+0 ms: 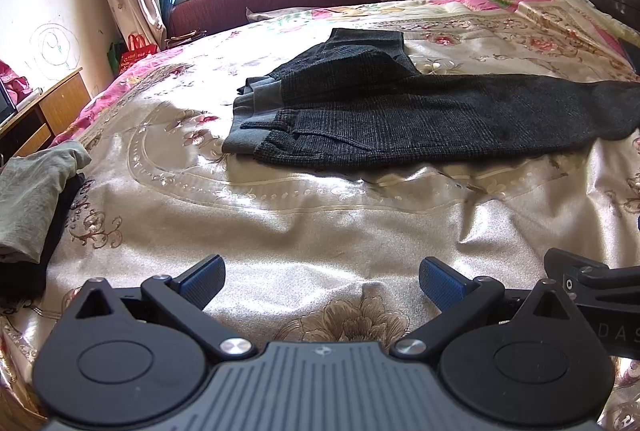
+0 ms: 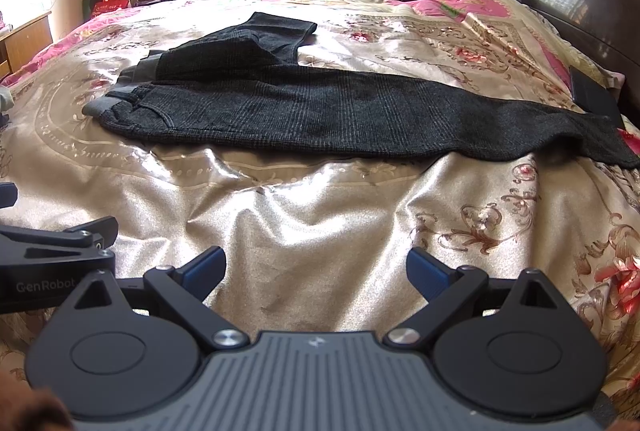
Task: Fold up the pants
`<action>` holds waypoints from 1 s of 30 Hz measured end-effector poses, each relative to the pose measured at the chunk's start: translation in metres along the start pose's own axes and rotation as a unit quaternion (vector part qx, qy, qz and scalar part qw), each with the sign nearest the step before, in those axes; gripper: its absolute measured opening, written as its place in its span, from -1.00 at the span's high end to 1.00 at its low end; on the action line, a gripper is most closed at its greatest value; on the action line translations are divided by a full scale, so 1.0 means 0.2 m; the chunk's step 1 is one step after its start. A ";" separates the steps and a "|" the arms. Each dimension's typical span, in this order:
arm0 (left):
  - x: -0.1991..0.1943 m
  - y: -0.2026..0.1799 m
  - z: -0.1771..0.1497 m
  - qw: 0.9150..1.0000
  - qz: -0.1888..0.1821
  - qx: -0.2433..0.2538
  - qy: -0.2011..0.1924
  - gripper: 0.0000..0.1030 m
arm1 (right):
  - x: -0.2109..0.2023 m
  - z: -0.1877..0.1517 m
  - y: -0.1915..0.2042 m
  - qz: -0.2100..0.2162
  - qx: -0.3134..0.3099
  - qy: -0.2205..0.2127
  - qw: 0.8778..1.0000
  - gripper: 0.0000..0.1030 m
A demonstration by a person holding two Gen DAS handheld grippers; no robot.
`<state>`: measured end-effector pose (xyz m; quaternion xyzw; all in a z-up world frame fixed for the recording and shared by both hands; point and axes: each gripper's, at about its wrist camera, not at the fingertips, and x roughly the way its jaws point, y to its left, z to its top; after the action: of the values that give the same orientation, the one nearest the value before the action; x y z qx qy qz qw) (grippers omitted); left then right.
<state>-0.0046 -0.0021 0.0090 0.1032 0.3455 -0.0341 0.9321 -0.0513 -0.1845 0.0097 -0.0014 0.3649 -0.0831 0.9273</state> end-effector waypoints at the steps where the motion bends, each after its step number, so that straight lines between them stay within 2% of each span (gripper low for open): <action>1: 0.00 0.00 0.00 1.000 0.000 0.001 0.000 -1.00 | 0.00 0.00 0.00 0.000 -0.001 0.000 1.000 -0.87; 19: 0.01 -0.01 0.00 1.000 -0.002 0.007 -0.001 -1.00 | 0.02 -0.01 0.00 -0.001 0.001 0.007 1.000 -0.87; 30: 0.04 0.03 0.04 1.000 -0.004 -0.002 -0.011 -1.00 | 0.05 0.04 0.00 0.016 0.007 0.010 1.000 -0.84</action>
<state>0.0070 0.0016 0.0109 0.0994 0.3355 -0.0384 0.9360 -0.0389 -0.1859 0.0085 0.0119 0.3735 -0.0711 0.9248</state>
